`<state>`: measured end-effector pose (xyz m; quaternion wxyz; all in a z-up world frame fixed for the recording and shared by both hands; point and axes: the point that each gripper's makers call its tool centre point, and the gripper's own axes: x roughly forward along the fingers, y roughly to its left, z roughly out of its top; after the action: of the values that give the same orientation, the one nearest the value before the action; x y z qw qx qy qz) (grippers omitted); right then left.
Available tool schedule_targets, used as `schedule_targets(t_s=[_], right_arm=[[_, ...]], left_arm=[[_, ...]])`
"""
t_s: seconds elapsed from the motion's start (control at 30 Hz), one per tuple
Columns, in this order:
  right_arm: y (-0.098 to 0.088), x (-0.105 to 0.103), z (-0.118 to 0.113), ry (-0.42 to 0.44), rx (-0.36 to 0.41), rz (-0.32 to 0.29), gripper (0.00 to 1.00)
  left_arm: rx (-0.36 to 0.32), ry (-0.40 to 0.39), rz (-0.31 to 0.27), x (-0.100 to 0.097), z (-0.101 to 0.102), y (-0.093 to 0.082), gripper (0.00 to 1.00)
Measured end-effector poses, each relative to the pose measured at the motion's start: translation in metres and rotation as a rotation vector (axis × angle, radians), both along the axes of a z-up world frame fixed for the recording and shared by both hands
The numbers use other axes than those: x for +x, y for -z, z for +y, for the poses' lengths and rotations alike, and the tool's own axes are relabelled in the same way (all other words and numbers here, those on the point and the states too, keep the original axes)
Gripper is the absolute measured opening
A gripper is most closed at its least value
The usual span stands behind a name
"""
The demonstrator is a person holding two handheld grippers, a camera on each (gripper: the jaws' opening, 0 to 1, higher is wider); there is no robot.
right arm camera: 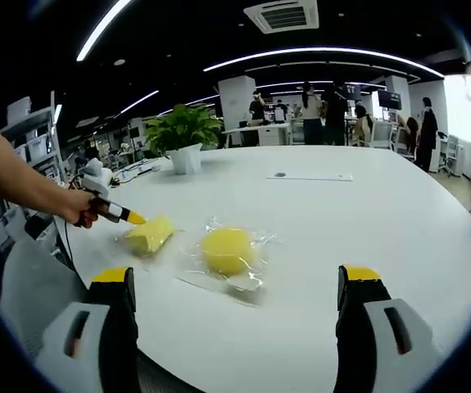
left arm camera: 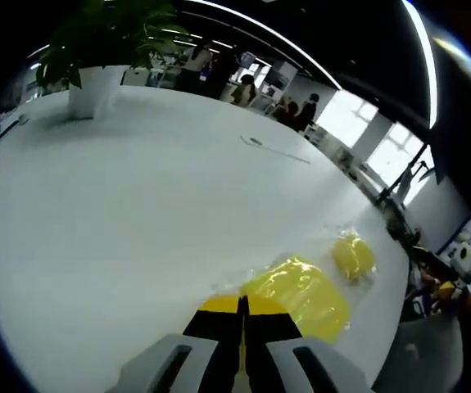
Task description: Compare the silicone blocks by pressing each to a similar depth, holding the contact briefly, and releasing to observe deformation and rebound differences across the visible hardness samples.
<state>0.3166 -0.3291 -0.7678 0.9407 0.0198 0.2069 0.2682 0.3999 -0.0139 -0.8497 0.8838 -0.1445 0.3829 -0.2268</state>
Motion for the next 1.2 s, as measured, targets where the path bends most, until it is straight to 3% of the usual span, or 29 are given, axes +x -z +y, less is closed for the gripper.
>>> schedule_targets(t_s=[0.2, 0.33, 0.4, 0.47, 0.5, 0.53, 0.63, 0.8, 0.87, 0.97, 1.13, 1.2], right_arm=[[-0.003, 0.000, 0.000, 0.001, 0.007, -0.003, 0.96], [-0.004, 0.001, 0.001, -0.004, 0.007, -0.007, 0.96], [-0.004, 0.001, 0.001, -0.007, 0.005, -0.007, 0.96], [-0.005, 0.000, 0.002, -0.009, 0.009, -0.007, 0.96], [-0.005, 0.000, 0.002, -0.009, 0.010, -0.008, 0.96], [-0.005, 0.000, 0.002, -0.010, 0.010, -0.007, 0.96], [-0.005, 0.000, 0.002, -0.012, 0.015, -0.001, 0.96], [-0.006, 0.003, -0.002, -0.013, 0.017, 0.013, 0.96], [-0.006, 0.005, -0.004, -0.014, 0.017, 0.014, 0.96], [-0.005, 0.006, -0.005, -0.022, 0.012, 0.016, 0.96], [0.000, 0.008, -0.011, -0.041, -0.006, 0.040, 0.96], [0.001, 0.009, -0.013, -0.052, -0.011, 0.051, 0.96]], left_arm=[[0.019, 0.000, -0.002, -0.002, 0.006, 0.004, 0.00], [-0.032, 0.004, -0.013, -0.005, 0.003, -0.003, 0.00], [0.028, 0.030, -0.050, -0.004, 0.006, -0.003, 0.01], [0.020, 0.030, -0.067, -0.004, 0.005, -0.006, 0.06], [0.033, 0.031, -0.086, -0.003, 0.007, -0.007, 0.12], [0.078, 0.032, -0.150, 0.002, 0.013, -0.011, 0.23], [0.081, 0.019, -0.165, 0.000, 0.019, -0.015, 0.55], [0.099, -0.013, -0.257, 0.003, 0.032, -0.035, 0.83], [0.090, -0.029, -0.269, -0.001, 0.036, -0.041, 0.93], [0.065, -0.030, -0.323, -0.012, 0.039, -0.059, 0.98], [0.102, -0.010, -0.402, -0.042, 0.044, -0.075, 1.00], [0.092, -0.019, -0.389, -0.056, 0.048, -0.074, 1.00]])
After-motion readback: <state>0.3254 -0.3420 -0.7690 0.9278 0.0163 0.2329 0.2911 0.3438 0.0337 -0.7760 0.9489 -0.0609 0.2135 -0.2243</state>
